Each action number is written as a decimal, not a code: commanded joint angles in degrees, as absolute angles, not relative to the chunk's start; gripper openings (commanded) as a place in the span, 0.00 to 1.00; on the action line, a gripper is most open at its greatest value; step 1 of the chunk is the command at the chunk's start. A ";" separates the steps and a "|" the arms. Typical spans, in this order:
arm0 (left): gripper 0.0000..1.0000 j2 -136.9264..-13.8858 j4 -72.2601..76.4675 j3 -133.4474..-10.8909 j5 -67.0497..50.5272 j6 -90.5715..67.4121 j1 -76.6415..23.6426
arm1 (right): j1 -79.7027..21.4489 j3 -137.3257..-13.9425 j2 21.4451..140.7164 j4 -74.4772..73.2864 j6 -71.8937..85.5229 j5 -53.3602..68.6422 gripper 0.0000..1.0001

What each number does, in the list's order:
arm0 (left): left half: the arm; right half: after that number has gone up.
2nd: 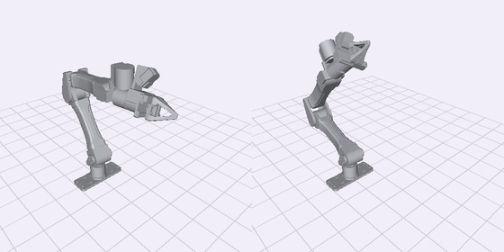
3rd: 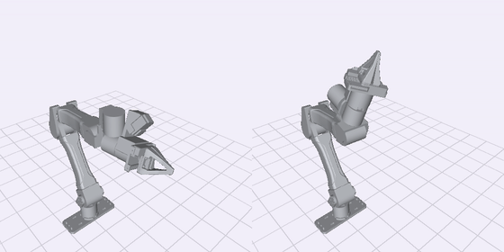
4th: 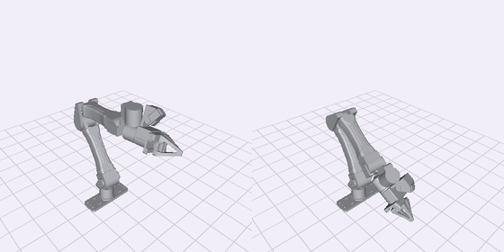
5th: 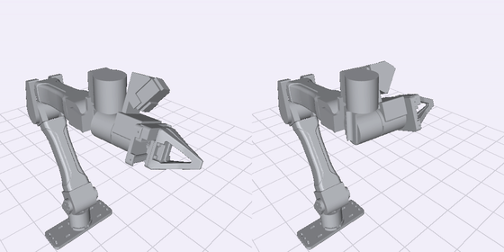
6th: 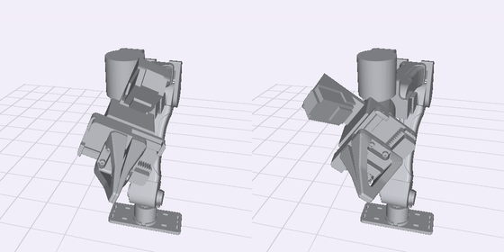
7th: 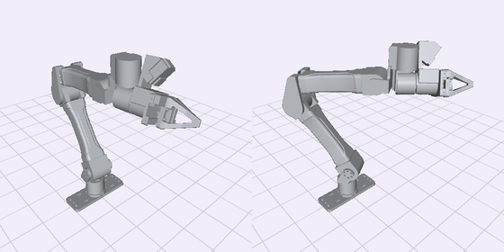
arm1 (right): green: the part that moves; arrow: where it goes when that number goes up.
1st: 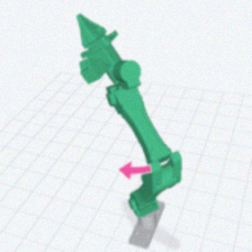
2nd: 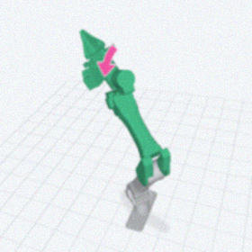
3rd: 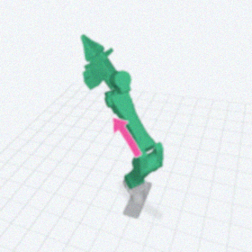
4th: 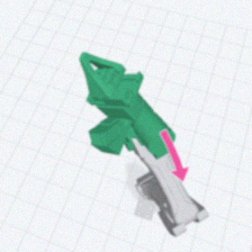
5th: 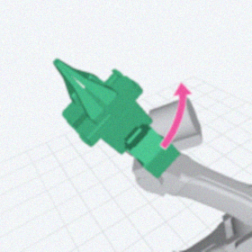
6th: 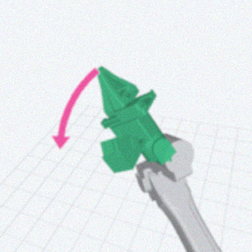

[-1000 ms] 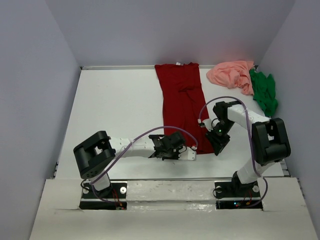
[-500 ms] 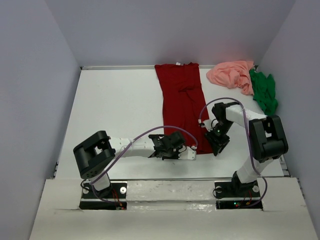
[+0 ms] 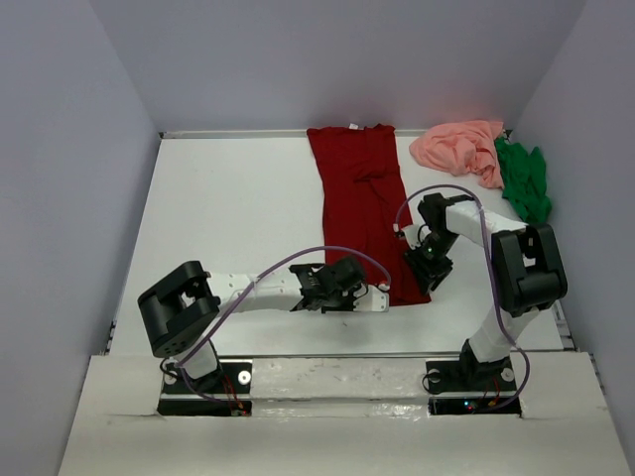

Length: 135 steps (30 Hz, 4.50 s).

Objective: Fold and stack the t-shirts
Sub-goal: Grab the bottom of the folded rectangular tshirt with both arms, then fold the folded rectangular tshirt in 1/3 of the way

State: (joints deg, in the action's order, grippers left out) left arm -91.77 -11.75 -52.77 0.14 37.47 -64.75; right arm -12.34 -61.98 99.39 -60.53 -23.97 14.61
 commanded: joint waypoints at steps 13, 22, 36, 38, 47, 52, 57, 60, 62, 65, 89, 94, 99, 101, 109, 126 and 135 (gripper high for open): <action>0.00 -87.72 -10.90 -51.86 0.79 38.32 -63.98 | -11.95 -61.44 101.34 -62.49 -22.24 15.64 0.44; 0.00 -86.84 -10.46 -51.59 0.88 38.50 -63.63 | -11.95 -61.08 102.57 -63.54 -21.89 18.46 0.41; 0.00 -86.57 -10.55 -51.42 0.88 38.93 -63.37 | -11.95 -61.26 100.46 -64.24 -21.53 18.02 0.00; 0.00 -86.48 -10.98 -51.42 1.05 39.02 -63.37 | -11.95 -61.87 99.24 -65.12 -21.80 18.02 0.00; 0.00 -85.69 -11.78 -53.35 4.30 39.20 -63.37 | -11.95 -69.69 90.71 -73.47 -22.24 19.07 0.00; 0.00 -86.48 -10.03 -54.05 12.27 40.86 -62.93 | -11.95 -73.47 88.95 -75.41 -21.97 19.25 0.00; 0.00 -86.92 -7.91 -55.54 14.59 40.87 -61.26 | -11.95 -75.32 90.17 -75.15 -21.71 19.42 0.00; 0.00 -87.36 -6.60 -56.60 16.43 41.22 -60.21 | -11.95 -76.99 91.31 -73.40 -21.45 19.25 0.00; 0.00 -87.45 -5.98 -57.21 17.31 41.75 -59.33 | -11.95 -78.48 92.89 -72.17 -21.36 20.04 0.00; 0.00 -87.54 -4.92 -58.01 18.01 42.45 -58.45 | -11.95 -81.03 95.53 -70.76 -20.66 20.39 0.00; 0.00 -94.65 2.11 -63.45 20.30 46.41 -52.74 | -11.95 -98.69 108.10 -64.95 -17.14 17.06 0.00; 0.00 -96.85 4.30 -64.86 21.18 46.84 -51.86 | -11.95 -99.84 109.86 -62.40 -15.91 14.86 0.00; 0.00 -98.26 6.94 -66.97 22.94 46.67 -50.10 | -11.95 -101.33 112.23 -60.56 -15.56 14.33 0.00; 0.00 -99.31 8.17 -68.29 23.91 46.84 -49.05 | -11.95 -102.74 113.55 -60.38 -15.47 13.97 0.00; 0.00 -102.83 8.96 -72.33 24.17 47.99 -46.67 | -11.43 -108.89 117.51 -60.38 -15.29 13.27 0.00; 0.00 -106.43 12.04 -76.29 23.91 47.90 -44.83 | -9.84 -118.38 122.87 -56.78 -14.41 8.26 0.00; 0.00 -110.04 13.79 -79.72 24.26 49.22 -43.51 | -8.70 -122.87 128.05 -55.81 -14.94 8.09 0.00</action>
State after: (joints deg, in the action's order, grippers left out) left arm -109.80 10.09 -77.10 23.42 48.16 -44.12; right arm -9.43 -119.26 126.67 -58.81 -15.00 9.19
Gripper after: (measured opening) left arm 0.014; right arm 0.023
